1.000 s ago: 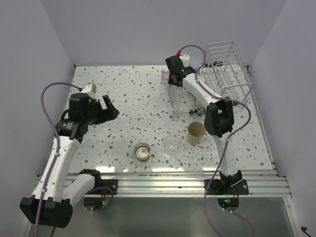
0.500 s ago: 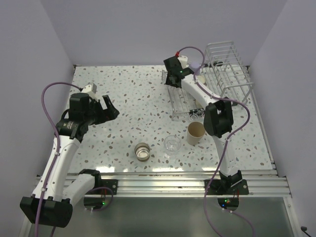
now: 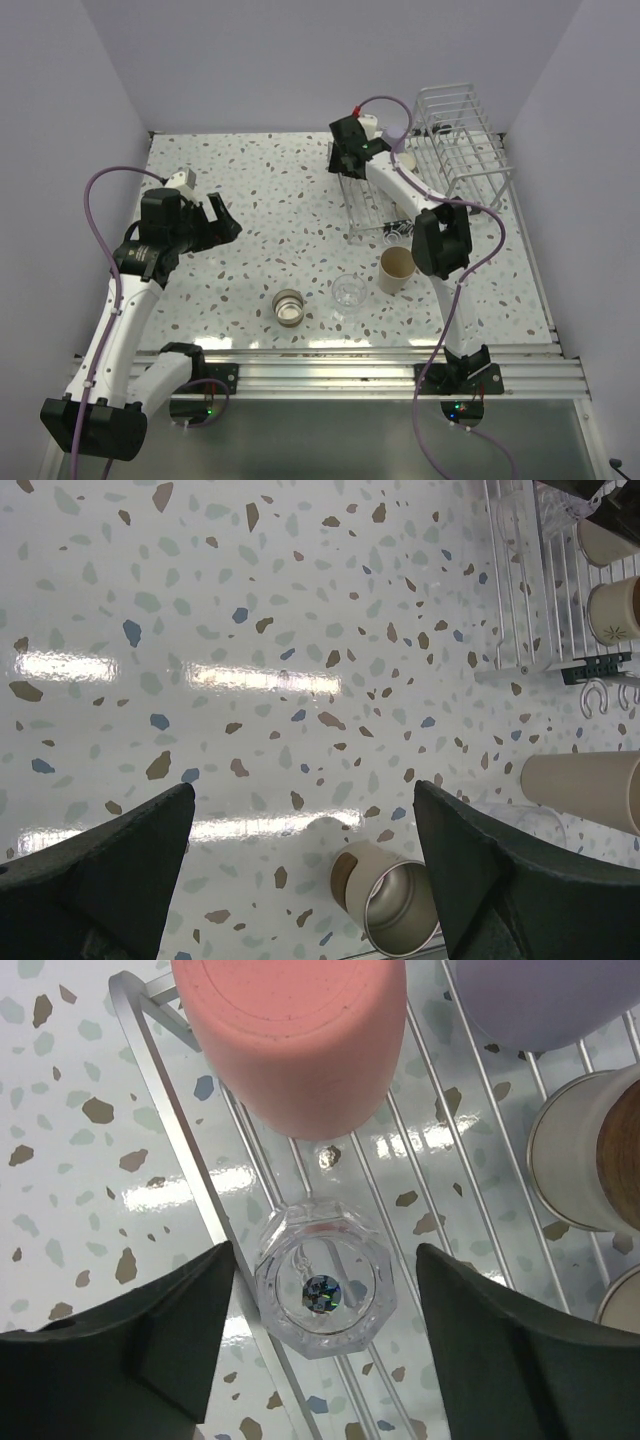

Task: Load the cups into the dish rack

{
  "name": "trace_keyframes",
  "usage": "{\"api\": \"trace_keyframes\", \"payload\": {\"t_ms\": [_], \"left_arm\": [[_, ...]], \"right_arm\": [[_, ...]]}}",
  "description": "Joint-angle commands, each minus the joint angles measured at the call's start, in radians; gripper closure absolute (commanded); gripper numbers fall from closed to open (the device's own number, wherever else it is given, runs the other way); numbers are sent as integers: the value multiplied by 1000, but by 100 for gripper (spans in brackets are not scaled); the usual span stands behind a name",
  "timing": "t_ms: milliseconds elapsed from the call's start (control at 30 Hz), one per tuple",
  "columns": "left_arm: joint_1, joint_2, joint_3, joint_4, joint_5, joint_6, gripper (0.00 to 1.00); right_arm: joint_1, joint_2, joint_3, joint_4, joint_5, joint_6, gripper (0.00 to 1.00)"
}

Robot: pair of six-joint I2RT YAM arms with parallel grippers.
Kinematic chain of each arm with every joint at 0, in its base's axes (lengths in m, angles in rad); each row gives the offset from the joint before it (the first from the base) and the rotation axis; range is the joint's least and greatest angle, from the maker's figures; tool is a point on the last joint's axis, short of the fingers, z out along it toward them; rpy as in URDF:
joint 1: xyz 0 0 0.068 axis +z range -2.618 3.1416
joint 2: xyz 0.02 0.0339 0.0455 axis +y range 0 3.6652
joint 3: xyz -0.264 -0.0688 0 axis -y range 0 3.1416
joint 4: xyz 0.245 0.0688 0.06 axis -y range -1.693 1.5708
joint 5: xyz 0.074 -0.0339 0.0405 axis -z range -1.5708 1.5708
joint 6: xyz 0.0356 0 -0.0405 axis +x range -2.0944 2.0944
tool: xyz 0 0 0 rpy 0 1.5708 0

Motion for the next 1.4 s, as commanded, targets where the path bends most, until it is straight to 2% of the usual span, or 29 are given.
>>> {"api": "trace_keyframes", "payload": {"t_ms": [0, 133, 233, 733, 900, 1133, 1233, 1367], "left_arm": [[6, -3, -2, 29, 7, 21, 7], [6, -5, 3, 26, 10, 21, 7], [6, -9, 9, 23, 13, 21, 7], [6, -32, -5, -30, 27, 20, 6], [4, -16, -73, -70, 116, 13, 8], [-17, -8, -211, -141, 177, -10, 9], [-65, -31, -276, -136, 171, -69, 11], [-220, -54, -299, -106, 118, -192, 10]], "right_arm": [[12, -80, -8, -3, -2, 0, 20], [19, -94, -10, -6, 10, -16, 5], [21, -112, -16, -6, 22, -26, 2], [24, -336, -133, 4, 103, -83, 2], [24, -440, -176, -18, 85, -83, 2], [25, -675, -419, 34, -18, -17, 2], [29, -767, -505, 45, -70, 9, 2], [36, -850, -564, 25, -102, 9, 2]]}}
